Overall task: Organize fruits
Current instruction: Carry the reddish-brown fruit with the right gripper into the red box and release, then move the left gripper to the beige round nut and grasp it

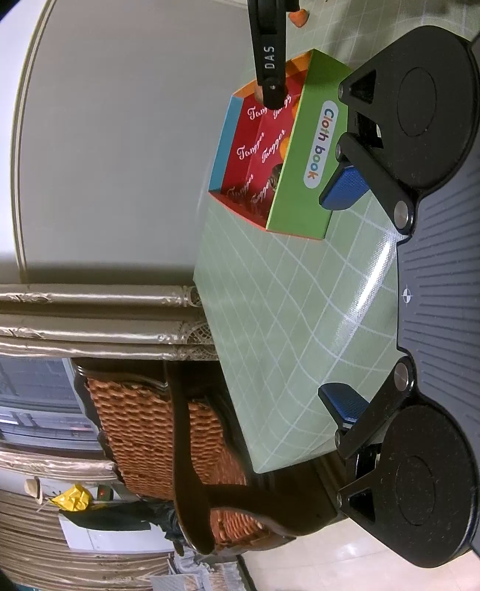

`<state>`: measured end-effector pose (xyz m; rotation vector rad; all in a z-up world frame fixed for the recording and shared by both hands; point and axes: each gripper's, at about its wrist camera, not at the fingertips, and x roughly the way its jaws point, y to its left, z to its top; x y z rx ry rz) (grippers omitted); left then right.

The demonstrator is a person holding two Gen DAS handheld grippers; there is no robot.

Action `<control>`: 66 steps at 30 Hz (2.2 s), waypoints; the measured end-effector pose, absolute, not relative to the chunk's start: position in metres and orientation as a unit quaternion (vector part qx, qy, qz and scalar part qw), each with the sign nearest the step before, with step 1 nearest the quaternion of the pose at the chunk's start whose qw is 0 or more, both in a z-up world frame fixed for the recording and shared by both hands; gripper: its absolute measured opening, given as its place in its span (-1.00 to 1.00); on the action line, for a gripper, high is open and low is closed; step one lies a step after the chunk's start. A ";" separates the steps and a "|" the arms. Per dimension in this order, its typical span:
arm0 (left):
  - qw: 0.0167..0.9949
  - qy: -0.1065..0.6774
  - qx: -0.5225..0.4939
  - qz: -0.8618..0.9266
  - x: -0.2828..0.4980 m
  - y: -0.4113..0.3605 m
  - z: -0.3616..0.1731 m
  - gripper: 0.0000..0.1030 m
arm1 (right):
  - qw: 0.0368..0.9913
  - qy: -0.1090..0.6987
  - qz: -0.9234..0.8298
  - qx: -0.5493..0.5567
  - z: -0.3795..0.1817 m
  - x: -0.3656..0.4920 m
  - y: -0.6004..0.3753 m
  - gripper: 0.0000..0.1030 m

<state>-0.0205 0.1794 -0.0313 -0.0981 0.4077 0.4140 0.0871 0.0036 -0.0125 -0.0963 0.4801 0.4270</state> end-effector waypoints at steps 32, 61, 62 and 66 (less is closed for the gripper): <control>0.980 0.181 0.014 0.085 -0.008 0.092 -0.016 0.93 | 0.981 0.180 0.074 -0.017 -0.006 0.051 -0.113 0.73; 0.946 0.256 0.112 -0.163 0.078 -0.102 -0.039 0.14 | 0.977 0.161 -0.110 0.090 -0.020 -0.004 -0.277 0.81; 0.945 0.259 0.114 -0.166 0.081 -0.106 -0.041 0.12 | 0.976 0.161 -0.111 0.091 -0.021 -0.004 -0.279 0.81; 0.941 0.268 0.115 -0.173 0.086 -0.116 -0.046 -0.06 | 0.975 0.159 -0.120 0.095 -0.021 -0.008 -0.286 0.81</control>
